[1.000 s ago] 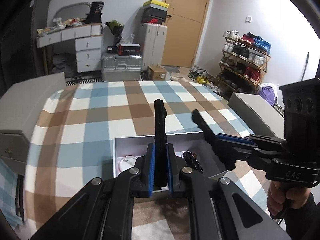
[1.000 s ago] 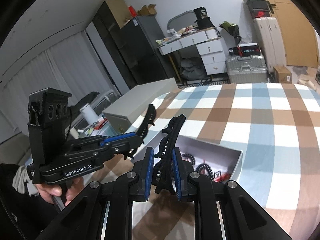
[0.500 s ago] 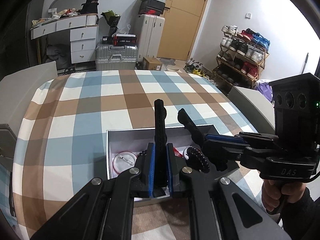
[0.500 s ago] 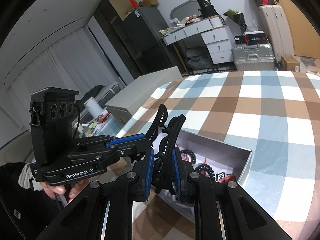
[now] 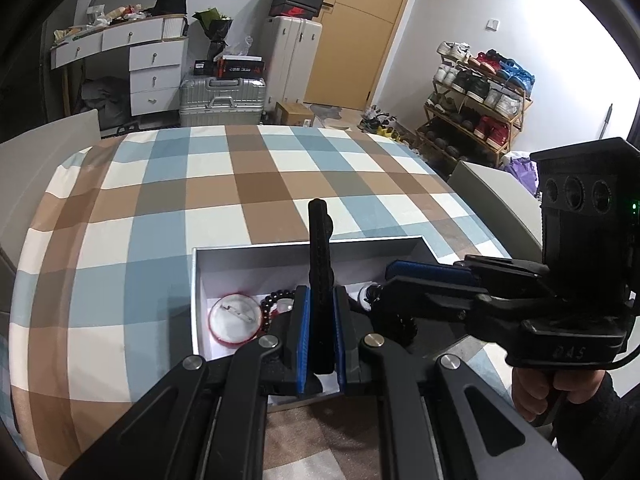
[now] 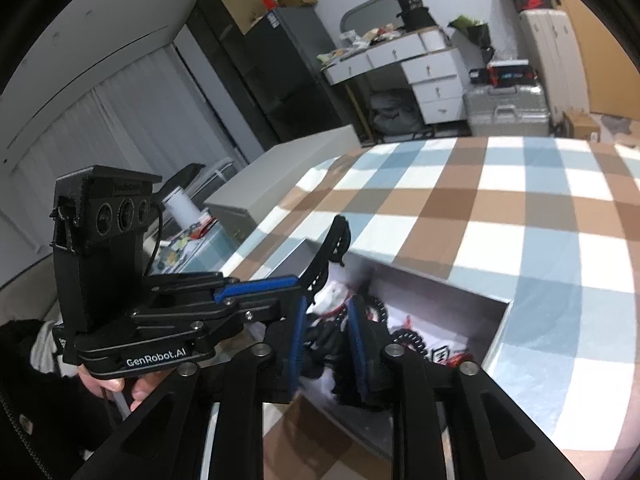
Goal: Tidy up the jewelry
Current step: 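Open both grippers to release the claw clips and lift away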
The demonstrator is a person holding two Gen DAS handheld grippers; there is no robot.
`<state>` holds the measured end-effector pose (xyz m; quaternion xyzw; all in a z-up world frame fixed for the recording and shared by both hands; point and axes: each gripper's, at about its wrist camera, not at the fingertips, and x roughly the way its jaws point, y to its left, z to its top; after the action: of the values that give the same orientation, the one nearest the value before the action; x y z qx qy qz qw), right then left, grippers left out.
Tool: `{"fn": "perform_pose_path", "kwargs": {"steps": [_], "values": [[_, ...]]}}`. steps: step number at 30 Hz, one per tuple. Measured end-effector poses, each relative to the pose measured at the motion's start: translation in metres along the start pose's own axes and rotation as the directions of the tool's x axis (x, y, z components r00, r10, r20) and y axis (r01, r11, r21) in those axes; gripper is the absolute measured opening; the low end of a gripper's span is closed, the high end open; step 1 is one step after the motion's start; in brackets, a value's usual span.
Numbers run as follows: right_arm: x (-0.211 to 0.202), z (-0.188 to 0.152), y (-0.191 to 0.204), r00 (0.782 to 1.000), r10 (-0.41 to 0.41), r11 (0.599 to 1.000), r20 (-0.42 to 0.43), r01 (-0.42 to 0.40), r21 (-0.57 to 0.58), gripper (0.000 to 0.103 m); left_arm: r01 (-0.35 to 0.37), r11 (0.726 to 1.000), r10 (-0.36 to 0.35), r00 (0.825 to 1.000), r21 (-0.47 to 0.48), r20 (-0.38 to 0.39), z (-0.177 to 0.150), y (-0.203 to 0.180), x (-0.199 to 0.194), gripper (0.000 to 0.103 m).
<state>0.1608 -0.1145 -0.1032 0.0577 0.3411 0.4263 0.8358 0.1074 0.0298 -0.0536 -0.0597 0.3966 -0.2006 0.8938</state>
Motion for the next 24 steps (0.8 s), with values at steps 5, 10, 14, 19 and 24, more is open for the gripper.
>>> {"fn": "perform_pose_path", "kwargs": {"steps": [5,10,14,19,24], "values": [[-0.011,-0.003,0.000,0.998,-0.044,0.999,0.048,0.044,0.008,0.043,-0.010,0.999,0.011,1.000,0.033,-0.011,-0.001,-0.006,-0.001,0.030],[-0.031,-0.004,-0.003,0.990,-0.053,0.997,0.130,0.046,0.054,0.054,-0.033,0.999,0.033,0.999,0.008,0.033,-0.002,-0.001,-0.012,0.048],[-0.046,-0.005,0.003,0.979,-0.093,0.995,0.182,0.084,0.052,0.072,-0.054,0.998,0.054,0.998,0.008,0.041,-0.002,-0.001,-0.016,0.048],[-0.061,-0.005,0.007,0.968,-0.097,0.993,0.232,0.076,0.094,0.076,-0.081,0.997,0.081,0.995,0.000,0.058,-0.004,-0.002,-0.023,0.048],[-0.078,-0.011,0.025,0.936,-0.127,0.991,0.328,0.110,0.070,0.096,-0.145,0.989,0.149,0.980,-0.042,0.129,-0.005,0.001,-0.037,0.048]]}}
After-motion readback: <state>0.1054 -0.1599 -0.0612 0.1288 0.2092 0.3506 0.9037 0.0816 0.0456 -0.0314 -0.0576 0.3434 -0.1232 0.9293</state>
